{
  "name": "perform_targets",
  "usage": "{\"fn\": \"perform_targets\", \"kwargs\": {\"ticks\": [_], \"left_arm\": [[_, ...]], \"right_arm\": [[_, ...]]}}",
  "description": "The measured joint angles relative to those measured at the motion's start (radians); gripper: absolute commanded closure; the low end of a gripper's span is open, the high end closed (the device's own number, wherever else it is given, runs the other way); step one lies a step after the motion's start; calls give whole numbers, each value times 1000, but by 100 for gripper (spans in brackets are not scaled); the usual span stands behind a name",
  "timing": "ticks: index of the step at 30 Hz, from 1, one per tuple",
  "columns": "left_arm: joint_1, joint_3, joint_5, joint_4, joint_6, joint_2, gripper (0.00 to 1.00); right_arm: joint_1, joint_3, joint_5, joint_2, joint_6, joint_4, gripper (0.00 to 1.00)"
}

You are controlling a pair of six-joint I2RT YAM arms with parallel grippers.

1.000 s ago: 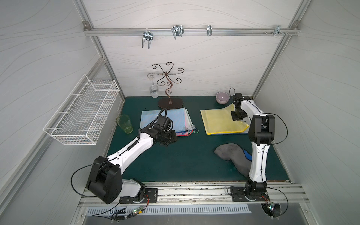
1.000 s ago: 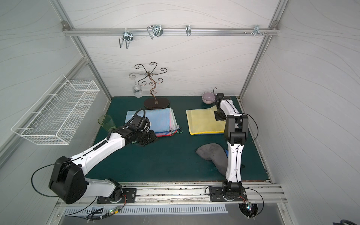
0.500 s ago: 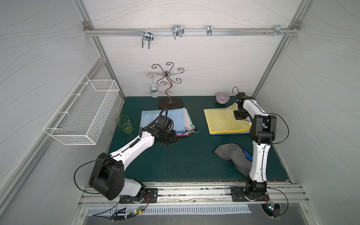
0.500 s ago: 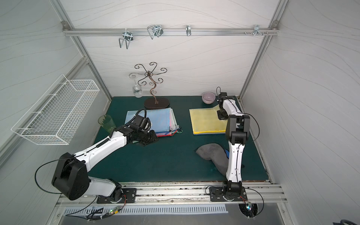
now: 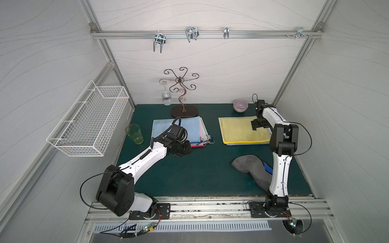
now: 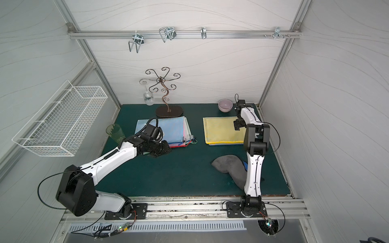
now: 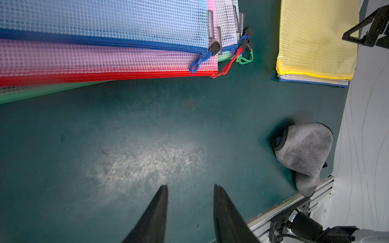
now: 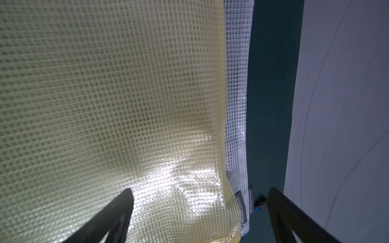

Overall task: Wipe the document bag
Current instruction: Place the document bag, then pick up the document bag.

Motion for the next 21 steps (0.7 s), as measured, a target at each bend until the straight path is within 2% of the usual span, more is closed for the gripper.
{"fn": "perform_targets", "kwargs": {"ticks": [4, 7, 12, 17, 21], "left_arm": [[54, -27, -2, 18, -30, -17, 52], [122, -53, -7, 32, -59, -25, 47], [229, -92, 0, 98, -131, 5, 46], [282, -95, 0, 208, -235, 96, 46], [287, -96, -5, 301, -335, 156, 46]], "right_arm": [[22, -6, -79, -46, 50, -2, 1], [82, -22, -186, -109, 93, -6, 1], [263, -113, -380, -242, 176, 10, 1], [454, -227, -523, -349, 226, 30, 1], [514, -314, -596, -423, 253, 33, 1]]}}
